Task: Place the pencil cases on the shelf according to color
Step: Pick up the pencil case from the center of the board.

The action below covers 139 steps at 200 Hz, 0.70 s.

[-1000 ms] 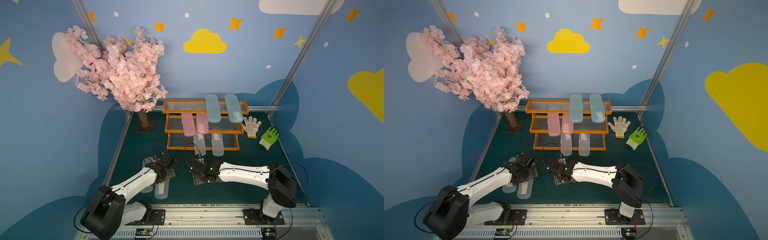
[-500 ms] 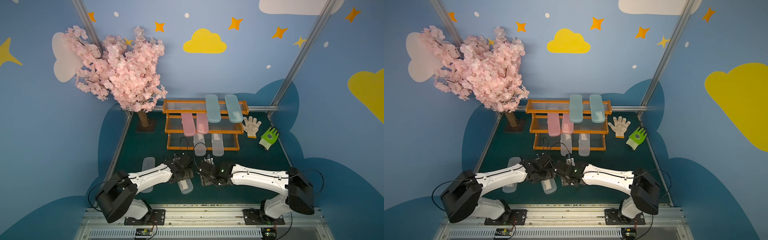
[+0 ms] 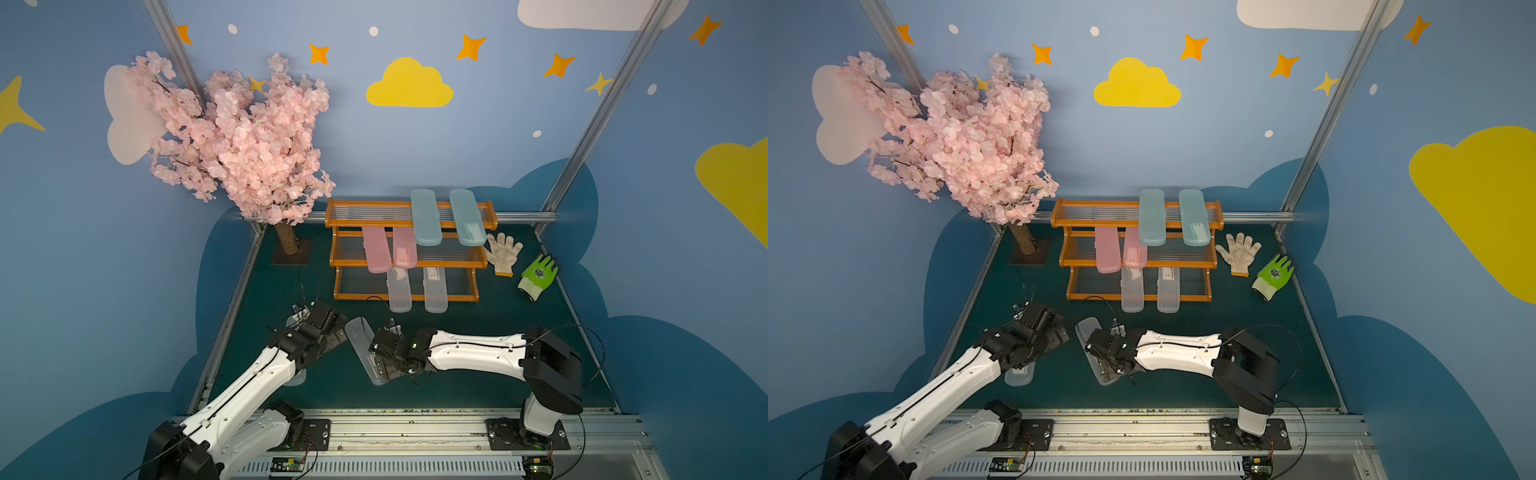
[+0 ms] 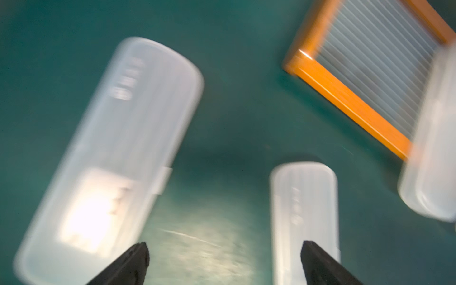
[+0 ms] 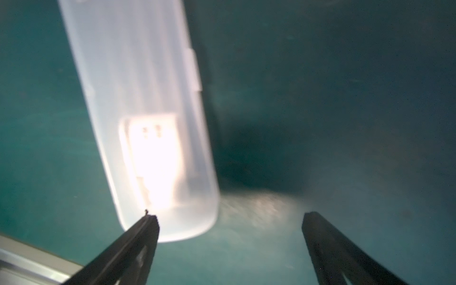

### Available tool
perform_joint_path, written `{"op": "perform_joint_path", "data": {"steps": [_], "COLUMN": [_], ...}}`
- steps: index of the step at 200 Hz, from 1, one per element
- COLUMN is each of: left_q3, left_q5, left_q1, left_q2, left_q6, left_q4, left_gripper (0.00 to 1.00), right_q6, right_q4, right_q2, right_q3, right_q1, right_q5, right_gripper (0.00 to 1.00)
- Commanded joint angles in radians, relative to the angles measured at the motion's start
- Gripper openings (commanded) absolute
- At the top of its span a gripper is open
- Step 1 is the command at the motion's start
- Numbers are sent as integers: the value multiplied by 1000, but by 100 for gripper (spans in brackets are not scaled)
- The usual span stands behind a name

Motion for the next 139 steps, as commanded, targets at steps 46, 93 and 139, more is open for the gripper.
{"op": "perform_joint_path", "data": {"steps": [46, 93, 139], "left_q3": [1, -10, -73], "left_q5": [45, 86, 192], "left_q1": [292, 336, 334], "left_q2": [-44, -52, -45], "left_q6": [131, 127, 137], "left_q4": [-43, 0, 80], "left_gripper": [100, 100, 100], "right_q6": [-16, 24, 92], "right_q4": [-1, -55, -57], "right_q2": [134, 189, 182], "right_q3": [114, 136, 109], "right_q1": [32, 65, 82], "right_q5": [-64, -30, 28], "right_gripper": [97, 95, 73]}}
